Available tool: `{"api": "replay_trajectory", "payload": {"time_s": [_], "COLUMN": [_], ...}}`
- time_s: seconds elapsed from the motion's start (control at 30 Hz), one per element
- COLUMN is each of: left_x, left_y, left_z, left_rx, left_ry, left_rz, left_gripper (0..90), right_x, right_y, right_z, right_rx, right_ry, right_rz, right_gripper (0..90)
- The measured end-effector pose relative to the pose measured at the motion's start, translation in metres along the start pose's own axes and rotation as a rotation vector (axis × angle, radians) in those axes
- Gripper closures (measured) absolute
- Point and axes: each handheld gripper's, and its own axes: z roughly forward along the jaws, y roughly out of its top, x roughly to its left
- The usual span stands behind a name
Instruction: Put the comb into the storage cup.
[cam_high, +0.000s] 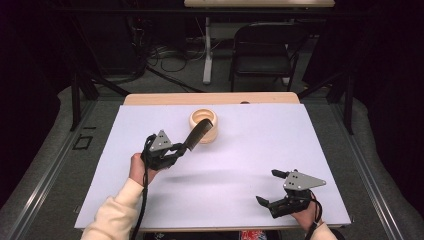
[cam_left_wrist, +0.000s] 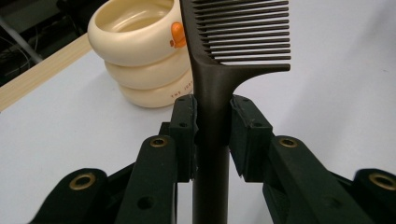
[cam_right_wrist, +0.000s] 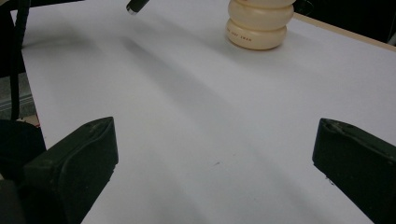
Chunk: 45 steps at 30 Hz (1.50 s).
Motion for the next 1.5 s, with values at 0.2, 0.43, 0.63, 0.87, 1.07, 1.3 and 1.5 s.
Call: {"api": "replay_trajectory", "payload": {"time_s": [0.2,0.43,0.63,0.87,1.07,1.3,1.5], "left_x": [0.002,0.008,0.01,0.014,0.016,0.017,0.017], "left_y": [-0.002,-0.005,-0.006,-0.005,-0.005,-0.003,0.001], "left_z": [0.0,-0.002,0.0,0.005,0.008,0.01,0.01], "left_rx": [-0.03,-0.075,-0.093,-0.119,-0.134,-0.141,-0.154], "left_ry": [0.013,0.036,0.048,0.062,0.068,0.077,0.078], "left_rz": [-0.027,-0.063,-0.08,-0.103,-0.111,-0.106,-0.108], "left_gripper": [72.3,72.4,72.4,72.3,72.3,72.3,72.3], "right_x": [0.0,-0.001,-0.001,0.0,-0.001,-0.001,0.0], "right_y": [0.0,-0.001,-0.001,0.0,-0.001,0.0,0.0], "right_z": [0.0,0.001,0.0,0.001,0.001,0.002,0.003], "right_rx": [-0.001,0.011,0.012,0.014,0.019,0.018,0.018], "right_ry": [-0.002,-0.004,-0.005,-0.004,-0.006,-0.004,0.001], "right_rz": [0.006,0.009,0.01,0.011,0.01,0.011,0.014], "right_gripper": [0.0,0.0,0.0,0.0,0.0,0.0,0.0]}}
